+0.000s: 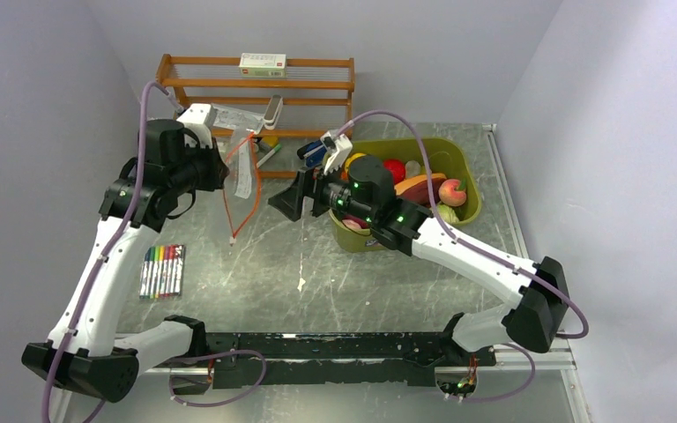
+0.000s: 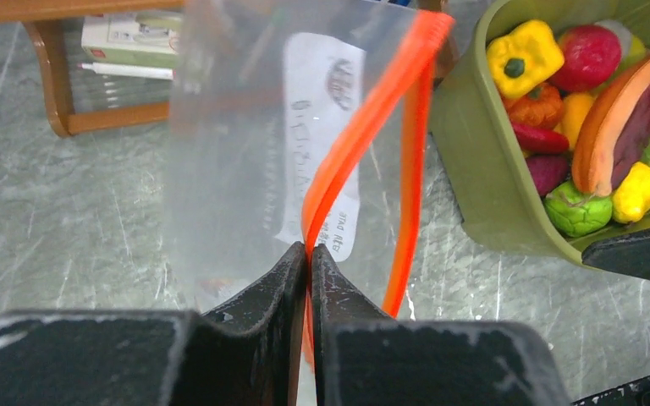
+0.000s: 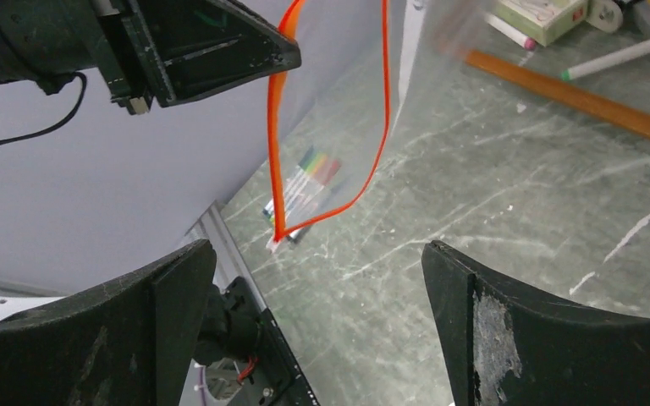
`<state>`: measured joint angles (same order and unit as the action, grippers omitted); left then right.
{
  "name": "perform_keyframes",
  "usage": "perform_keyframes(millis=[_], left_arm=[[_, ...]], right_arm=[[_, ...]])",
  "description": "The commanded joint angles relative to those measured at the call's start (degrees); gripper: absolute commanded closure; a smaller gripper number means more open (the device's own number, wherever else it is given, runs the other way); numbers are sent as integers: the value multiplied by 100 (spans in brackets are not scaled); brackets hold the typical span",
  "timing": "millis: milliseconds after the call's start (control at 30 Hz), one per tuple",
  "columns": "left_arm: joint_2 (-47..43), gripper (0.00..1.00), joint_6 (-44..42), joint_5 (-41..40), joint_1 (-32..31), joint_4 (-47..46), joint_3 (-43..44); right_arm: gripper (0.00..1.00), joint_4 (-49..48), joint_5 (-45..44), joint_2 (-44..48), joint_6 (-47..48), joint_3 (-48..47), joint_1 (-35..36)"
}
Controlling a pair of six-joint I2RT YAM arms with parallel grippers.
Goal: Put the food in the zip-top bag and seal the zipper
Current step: Open the zipper of the food storage bag, then pick up the fake fruit from the bin.
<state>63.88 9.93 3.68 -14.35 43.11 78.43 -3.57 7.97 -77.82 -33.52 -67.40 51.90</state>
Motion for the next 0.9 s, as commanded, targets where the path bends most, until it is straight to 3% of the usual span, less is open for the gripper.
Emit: perform_keyframes(millis=[0, 100, 200, 400, 600, 867], left_arm=[[-11, 93, 121, -230, -80, -55, -195], [149, 93, 125, -1024, -445, 225, -105], [248, 93, 210, -1257, -845, 268, -134], [125, 93, 450, -680, -1008, -249, -791], [-136, 93, 383, 143, -1008, -1137, -1823], [-372, 93, -93, 727, -1008, -1770, -2607]], right_arm=[[6, 183, -132, -22, 209, 6, -68], [6, 864, -877, 35, 853, -237, -134], [6, 1347, -1516, 126, 1487, -326, -285], [14, 1610, -2157, 100, 2582, -161, -784], [28, 1448, -2426, -204, 2918, 6, -1229], [23, 1500, -2973, -957, 2808, -321, -1477]])
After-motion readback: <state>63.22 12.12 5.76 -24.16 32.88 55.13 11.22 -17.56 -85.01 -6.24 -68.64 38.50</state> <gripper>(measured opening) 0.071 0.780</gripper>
